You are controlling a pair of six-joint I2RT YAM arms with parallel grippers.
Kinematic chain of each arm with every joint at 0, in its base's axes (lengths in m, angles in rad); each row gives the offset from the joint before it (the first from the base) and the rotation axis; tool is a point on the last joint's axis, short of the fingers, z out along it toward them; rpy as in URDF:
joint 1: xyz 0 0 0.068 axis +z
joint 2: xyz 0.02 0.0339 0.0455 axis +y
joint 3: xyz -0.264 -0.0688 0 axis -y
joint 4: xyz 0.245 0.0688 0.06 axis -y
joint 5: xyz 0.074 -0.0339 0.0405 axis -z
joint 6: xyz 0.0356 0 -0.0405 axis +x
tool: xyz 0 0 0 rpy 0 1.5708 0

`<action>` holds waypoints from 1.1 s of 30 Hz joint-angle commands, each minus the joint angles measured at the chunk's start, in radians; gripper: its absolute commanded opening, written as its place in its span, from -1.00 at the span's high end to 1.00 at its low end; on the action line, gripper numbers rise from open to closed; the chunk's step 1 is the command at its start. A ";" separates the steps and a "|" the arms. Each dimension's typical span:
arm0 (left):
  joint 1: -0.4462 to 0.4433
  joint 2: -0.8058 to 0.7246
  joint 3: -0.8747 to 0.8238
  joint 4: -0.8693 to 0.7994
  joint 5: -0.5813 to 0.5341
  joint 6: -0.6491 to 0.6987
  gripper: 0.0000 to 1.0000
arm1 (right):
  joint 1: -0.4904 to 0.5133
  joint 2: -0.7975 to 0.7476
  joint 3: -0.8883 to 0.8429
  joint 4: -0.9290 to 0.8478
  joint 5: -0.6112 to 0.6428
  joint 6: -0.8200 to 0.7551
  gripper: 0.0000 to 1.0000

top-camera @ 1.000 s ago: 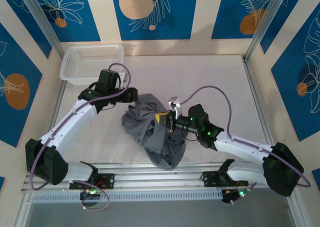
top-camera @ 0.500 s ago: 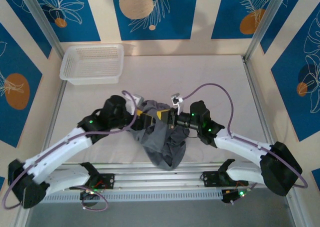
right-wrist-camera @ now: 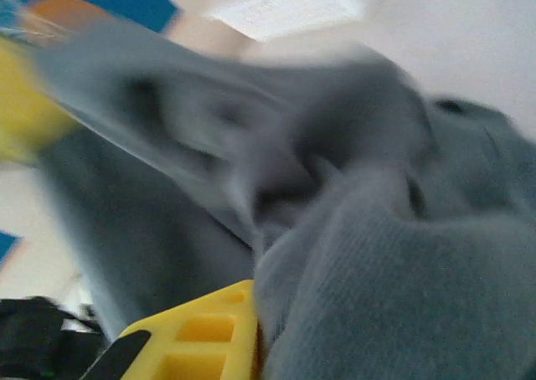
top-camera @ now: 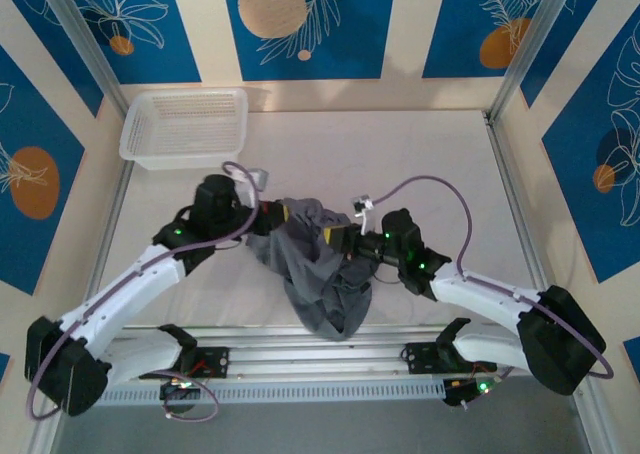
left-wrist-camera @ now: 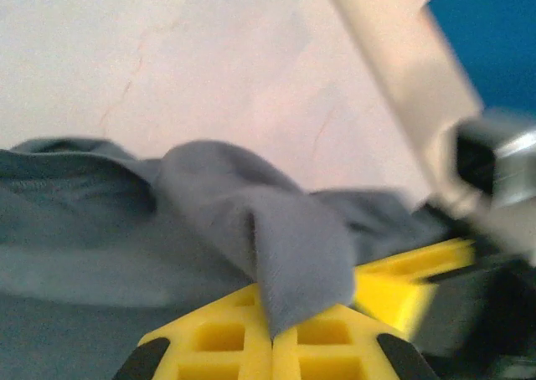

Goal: Fold the inside-out t-shirt

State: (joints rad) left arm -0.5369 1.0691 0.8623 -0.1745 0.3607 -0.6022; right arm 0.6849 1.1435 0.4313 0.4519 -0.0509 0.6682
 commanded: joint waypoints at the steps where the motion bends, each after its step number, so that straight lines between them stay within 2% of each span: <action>1: 0.022 -0.045 0.035 0.091 0.181 -0.115 1.00 | -0.013 0.016 -0.098 -0.027 0.041 0.046 0.51; 3: 0.022 -0.050 0.035 0.088 0.183 -0.113 1.00 | -0.009 -0.013 -0.085 -0.047 0.002 0.022 0.24; 7: 0.022 -0.029 0.027 0.089 0.191 -0.114 1.00 | 0.008 -0.116 -0.011 -0.144 0.064 -0.114 0.06; 12: 0.020 -0.020 0.012 0.101 0.228 -0.124 1.00 | 0.094 -0.171 0.079 -0.128 0.196 -0.515 -0.14; 15: 0.020 -0.025 0.013 0.084 0.227 -0.120 1.00 | 0.172 -0.114 0.144 -0.087 0.185 -0.773 -0.27; 17: 0.020 -0.032 0.014 0.075 0.218 -0.117 1.00 | 0.231 -0.045 0.186 -0.065 0.229 -0.898 -0.35; 23: 0.020 -0.044 0.018 0.050 0.186 -0.116 1.00 | 0.274 0.138 0.259 0.031 0.474 -0.966 -0.39; 26: 0.020 -0.047 0.024 0.028 0.179 -0.104 1.00 | 0.274 0.181 0.264 0.045 0.537 -0.976 -0.03; 27: 0.020 -0.050 0.027 0.014 0.171 -0.095 1.00 | 0.274 0.177 0.258 0.040 0.524 -0.964 0.08; 29: 0.020 -0.058 0.030 -0.015 0.148 -0.074 1.00 | 0.272 0.149 0.241 0.010 0.438 -0.933 0.08; 33: 0.020 -0.051 0.032 -0.031 0.130 -0.053 1.00 | 0.258 0.056 0.213 -0.056 0.232 -0.842 -0.32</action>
State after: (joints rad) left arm -0.5163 1.0348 0.8730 -0.1791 0.5144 -0.6922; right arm 0.9497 1.2793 0.6586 0.4133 0.3191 -0.2279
